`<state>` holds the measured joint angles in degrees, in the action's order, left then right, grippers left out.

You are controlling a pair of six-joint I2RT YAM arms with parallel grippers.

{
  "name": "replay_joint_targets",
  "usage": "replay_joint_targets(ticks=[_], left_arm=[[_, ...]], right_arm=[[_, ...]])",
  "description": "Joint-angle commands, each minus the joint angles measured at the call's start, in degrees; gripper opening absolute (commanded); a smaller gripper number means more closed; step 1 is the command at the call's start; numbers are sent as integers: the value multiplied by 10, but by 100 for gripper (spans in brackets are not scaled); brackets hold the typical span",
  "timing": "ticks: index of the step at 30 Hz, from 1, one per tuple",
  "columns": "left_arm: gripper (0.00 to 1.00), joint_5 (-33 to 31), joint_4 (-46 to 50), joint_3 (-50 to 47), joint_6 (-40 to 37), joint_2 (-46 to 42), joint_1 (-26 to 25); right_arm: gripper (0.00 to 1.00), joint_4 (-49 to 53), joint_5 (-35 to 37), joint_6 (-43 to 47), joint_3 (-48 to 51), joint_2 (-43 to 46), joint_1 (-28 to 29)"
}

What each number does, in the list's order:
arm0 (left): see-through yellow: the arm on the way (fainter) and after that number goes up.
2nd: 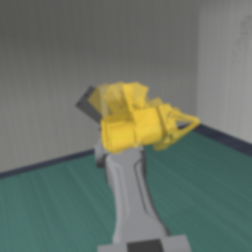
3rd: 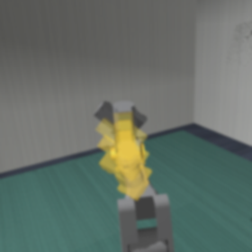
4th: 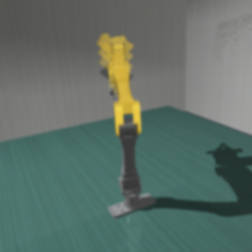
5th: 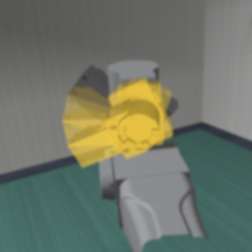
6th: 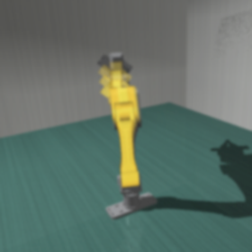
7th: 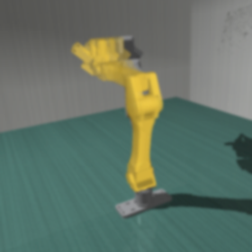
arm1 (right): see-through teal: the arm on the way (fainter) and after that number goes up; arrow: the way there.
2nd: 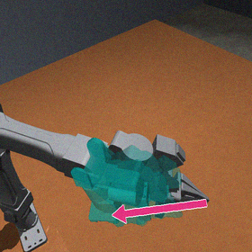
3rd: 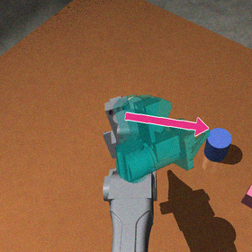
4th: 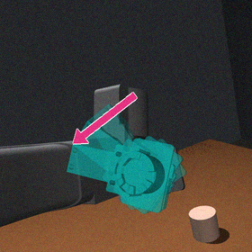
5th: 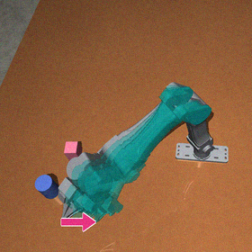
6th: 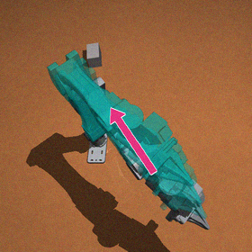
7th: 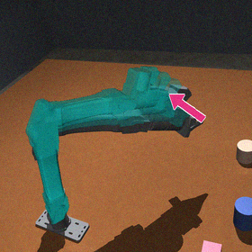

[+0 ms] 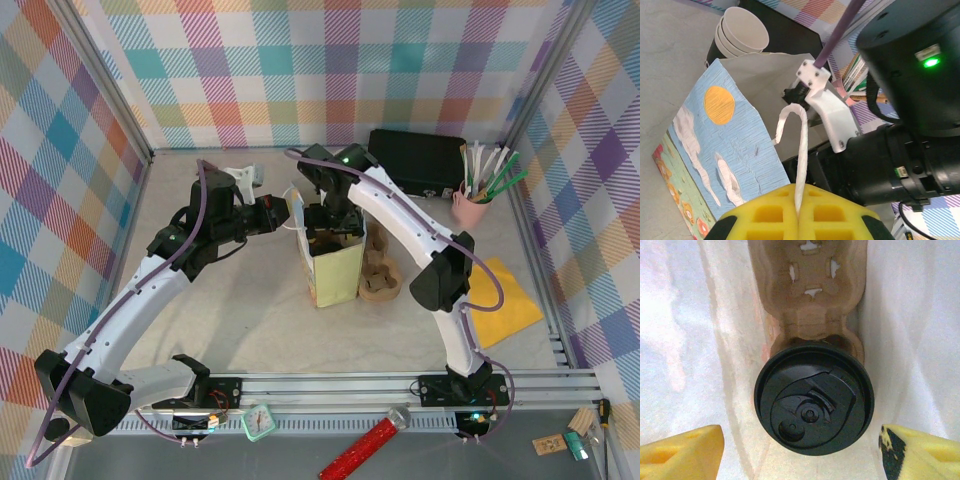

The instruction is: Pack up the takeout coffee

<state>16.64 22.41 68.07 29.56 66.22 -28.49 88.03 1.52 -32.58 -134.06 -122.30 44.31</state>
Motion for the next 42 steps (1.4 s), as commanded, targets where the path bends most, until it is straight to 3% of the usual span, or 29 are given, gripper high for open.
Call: replay_joint_targets(ticks=[1, 28, 34, 37, 39, 41, 42], left_arm=[[0, -8, 14, 10, -6, -9, -8], [0, -42, 43, 16, -24, -21, -8], [7, -45, 46, 23, -23, -24, -8], [21, -47, 49, 31, -24, -25, -8], [36, -50, 54, 41, -24, -26, -8], [60, -54, 60, 51, -24, -29, -7], [64, -55, 62, 55, -25, -30, -8]], right_arm=[[81, 24, 14, -13, -24, 41, 4], [82, -62, 3, 12, -38, 136, 4], [82, -92, -2, 34, -36, 167, 4], [82, -101, 26, 36, -25, 188, 3], [82, -110, 53, 36, -6, 207, 0], [83, -125, 79, 32, 24, 231, -4], [83, -134, 87, 31, 39, 244, -7]])
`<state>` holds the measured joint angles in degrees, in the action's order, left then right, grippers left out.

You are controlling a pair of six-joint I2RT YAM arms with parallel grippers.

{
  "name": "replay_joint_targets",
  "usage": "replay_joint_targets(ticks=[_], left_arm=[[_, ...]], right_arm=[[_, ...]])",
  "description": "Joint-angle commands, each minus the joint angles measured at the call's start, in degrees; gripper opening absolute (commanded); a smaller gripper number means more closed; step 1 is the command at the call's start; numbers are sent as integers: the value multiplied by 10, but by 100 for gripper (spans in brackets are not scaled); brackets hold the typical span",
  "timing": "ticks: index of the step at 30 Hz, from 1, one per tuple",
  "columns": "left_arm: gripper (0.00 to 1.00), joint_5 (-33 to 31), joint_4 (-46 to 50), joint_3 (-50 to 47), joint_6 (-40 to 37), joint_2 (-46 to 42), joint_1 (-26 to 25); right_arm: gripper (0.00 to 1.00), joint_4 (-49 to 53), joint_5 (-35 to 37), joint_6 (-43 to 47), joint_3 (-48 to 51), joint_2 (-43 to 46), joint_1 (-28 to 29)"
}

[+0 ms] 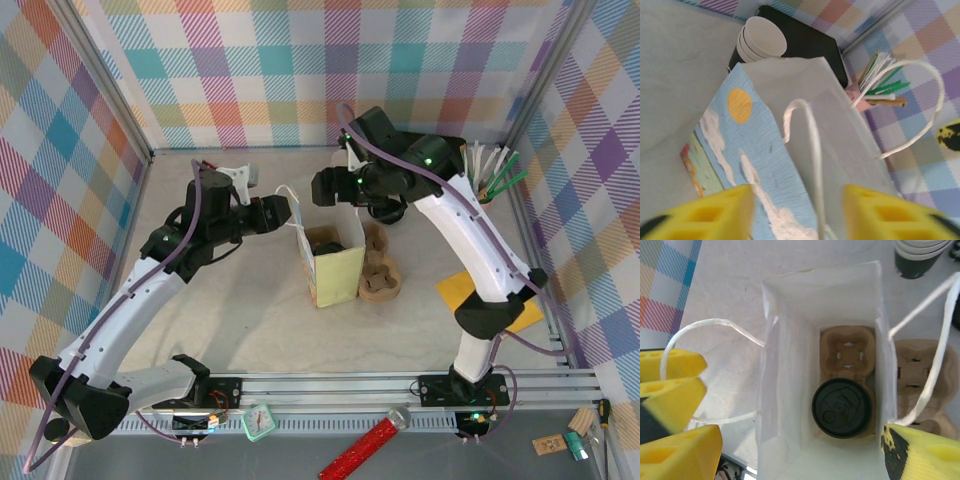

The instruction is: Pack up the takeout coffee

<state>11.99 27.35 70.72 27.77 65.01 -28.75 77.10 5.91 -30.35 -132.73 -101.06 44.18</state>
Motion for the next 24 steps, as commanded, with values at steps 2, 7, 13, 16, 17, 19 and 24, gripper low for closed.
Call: replay_joint_targets(ticks=[2, 7, 13, 16, 17, 19, 24], left_arm=[[66, -9, 18, 40, -9, -20, -5], [99, -11, 36, 70, -10, -19, -5], [100, -33, 75, 129, -29, -10, -5], [100, -33, 96, 168, -34, 8, -5], [100, -33, 102, 181, -34, 16, -5], [100, -43, 118, 207, -33, 33, -5], [100, -60, 185, 287, -45, 93, -3]], right_arm=[[83, -46, 60, 5, 65, 61, -15], [87, -85, 75, -6, 154, 126, -57], [95, -110, 59, -1, 246, 198, -148], [98, -125, 44, 9, 290, 226, -206], [100, -127, 42, 14, 302, 233, -226], [99, -134, 34, 24, 328, 241, -269], [92, -141, 31, 53, 378, 239, -378]])
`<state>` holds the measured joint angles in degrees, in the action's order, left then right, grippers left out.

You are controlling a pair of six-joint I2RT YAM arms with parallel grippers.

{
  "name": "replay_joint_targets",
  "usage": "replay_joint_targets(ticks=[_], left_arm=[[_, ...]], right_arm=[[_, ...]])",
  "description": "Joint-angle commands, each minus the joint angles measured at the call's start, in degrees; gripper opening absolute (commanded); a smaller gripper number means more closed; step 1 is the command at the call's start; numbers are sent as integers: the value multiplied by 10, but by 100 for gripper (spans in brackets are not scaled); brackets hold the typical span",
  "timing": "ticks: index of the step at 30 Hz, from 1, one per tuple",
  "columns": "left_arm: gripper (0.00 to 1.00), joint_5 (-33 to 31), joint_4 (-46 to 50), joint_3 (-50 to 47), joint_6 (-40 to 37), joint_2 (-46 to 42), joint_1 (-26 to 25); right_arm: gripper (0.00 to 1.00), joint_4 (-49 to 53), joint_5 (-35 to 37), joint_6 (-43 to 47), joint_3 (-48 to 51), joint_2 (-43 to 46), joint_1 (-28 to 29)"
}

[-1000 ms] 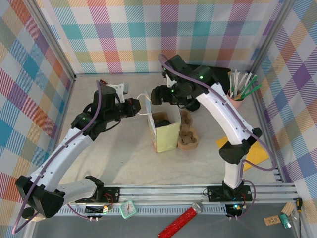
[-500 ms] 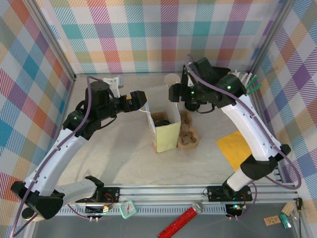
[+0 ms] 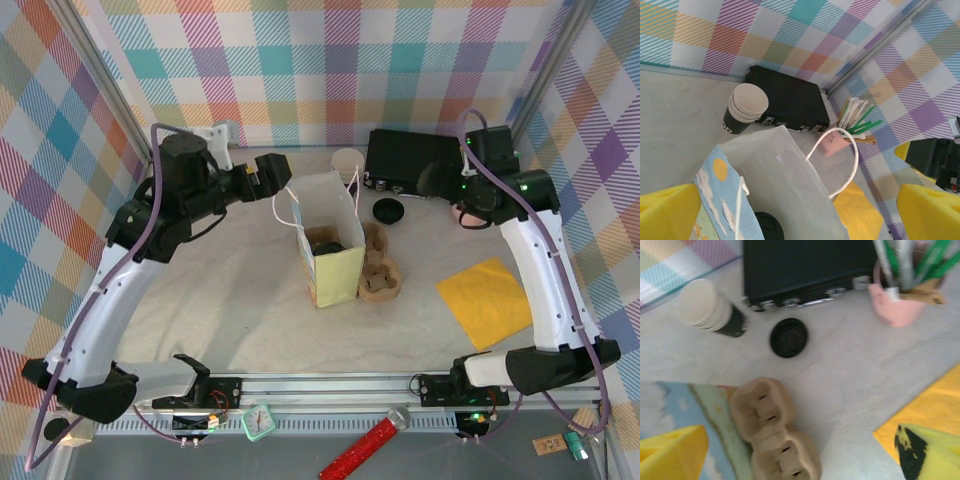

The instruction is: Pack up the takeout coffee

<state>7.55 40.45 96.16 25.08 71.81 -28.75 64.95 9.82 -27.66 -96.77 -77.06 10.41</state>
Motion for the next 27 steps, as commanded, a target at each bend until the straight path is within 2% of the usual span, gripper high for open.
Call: replay_joint_targets(ticks=[1, 3, 5, 8, 11, 17, 19, 27], left_arm=[[100, -18, 62, 43, -21, 32, -3], [100, -18, 67, 56, -26, 43, -3], [100, -13, 66, 61, -29, 48, -2], [100, -7, 62, 63, -32, 50, -3], [100, -9, 62, 61, -38, 49, -3], [100, -17, 60, 58, -42, 52, -2], [100, -19, 57, 56, -41, 54, -2], [100, -27, 53, 52, -38, 59, -1]], right_arm=[[87, -22, -10, 37, 26, -4, -57], [80, -31, -3, 57, 37, -13, -83], [70, -38, 2, 65, 42, -28, -112], [61, -54, -32, 66, 56, -47, -160], [55, -77, -48, 74, 67, -65, -183], [49, -96, -66, 87, 49, -123, -203], [44, -108, -72, 89, 45, -138, -208], [43, -107, -73, 101, -18, -224, -218]])
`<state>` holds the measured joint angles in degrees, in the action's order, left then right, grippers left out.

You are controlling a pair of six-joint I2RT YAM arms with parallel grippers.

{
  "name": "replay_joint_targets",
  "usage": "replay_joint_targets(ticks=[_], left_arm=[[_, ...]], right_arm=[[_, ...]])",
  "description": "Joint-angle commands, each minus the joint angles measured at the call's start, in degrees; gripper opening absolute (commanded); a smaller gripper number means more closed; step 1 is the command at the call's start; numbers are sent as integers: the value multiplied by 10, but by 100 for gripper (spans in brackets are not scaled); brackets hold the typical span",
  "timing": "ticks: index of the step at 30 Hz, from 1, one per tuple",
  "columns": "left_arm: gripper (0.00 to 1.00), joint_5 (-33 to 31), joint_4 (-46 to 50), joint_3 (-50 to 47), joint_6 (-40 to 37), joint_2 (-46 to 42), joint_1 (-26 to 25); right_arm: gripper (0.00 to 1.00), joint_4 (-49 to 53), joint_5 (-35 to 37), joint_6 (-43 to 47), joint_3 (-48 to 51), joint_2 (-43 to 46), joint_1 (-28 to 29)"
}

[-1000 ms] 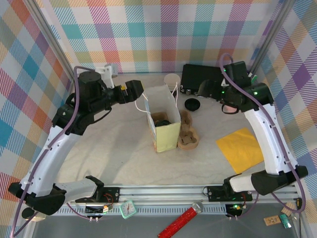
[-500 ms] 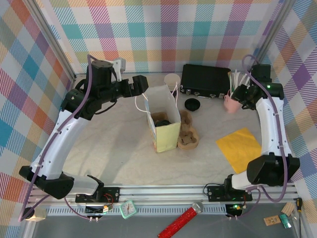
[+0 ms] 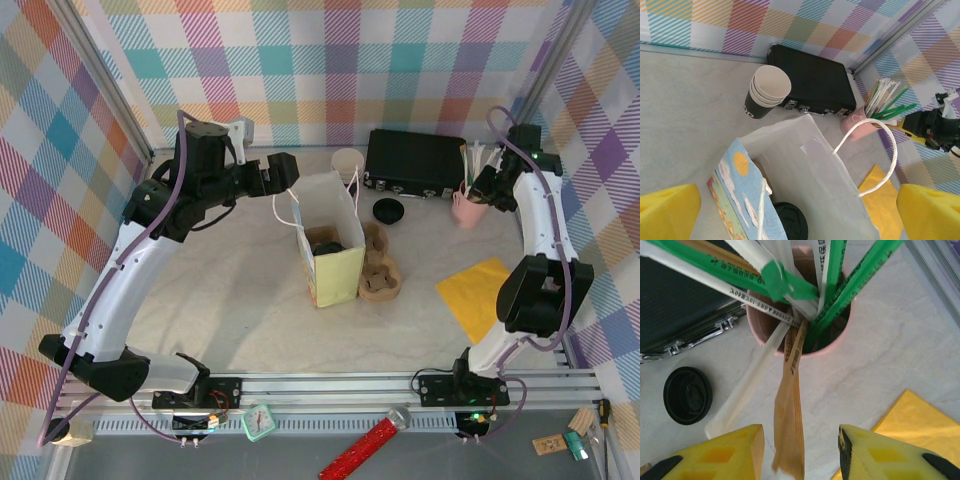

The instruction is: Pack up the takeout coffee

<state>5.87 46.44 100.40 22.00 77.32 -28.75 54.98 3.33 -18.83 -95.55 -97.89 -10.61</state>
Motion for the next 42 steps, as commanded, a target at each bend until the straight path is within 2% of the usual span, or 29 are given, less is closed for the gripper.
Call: replay_joint_targets(ticks=[1, 4, 7, 12, 16, 19, 23, 29, 42], left_arm=[[100, -11, -6, 10, -7, 5, 0], [100, -14, -6, 10, -6, 6, 0], [100, -16, -8, 9, -4, 6, 0], [100, -15, -13, 1, -3, 3, 1], [100, -13, -13, -3, -3, 2, 2], [100, -11, -14, -5, -3, 1, 3], [100, -9, -15, -7, 0, 0, 3], [100, -8, -22, -19, 6, -6, 3], [100, -2, -28, -34, 7, -21, 3]], right_arm=[[42, -3, -7, 13, -37, -26, -9], [33, -1, -9, 17, -47, -46, -10], [32, 8, -15, 16, -52, -51, -11], [43, 8, -19, 18, -26, -33, -10], [42, 1, -23, 21, -2, -16, -10], [37, 7, -15, 23, 1, -13, -10], [21, 3, -20, 26, 7, 0, -10], [11, 15, -6, 40, -7, 11, -9], [13, 72, -4, 37, -32, 94, -2]])
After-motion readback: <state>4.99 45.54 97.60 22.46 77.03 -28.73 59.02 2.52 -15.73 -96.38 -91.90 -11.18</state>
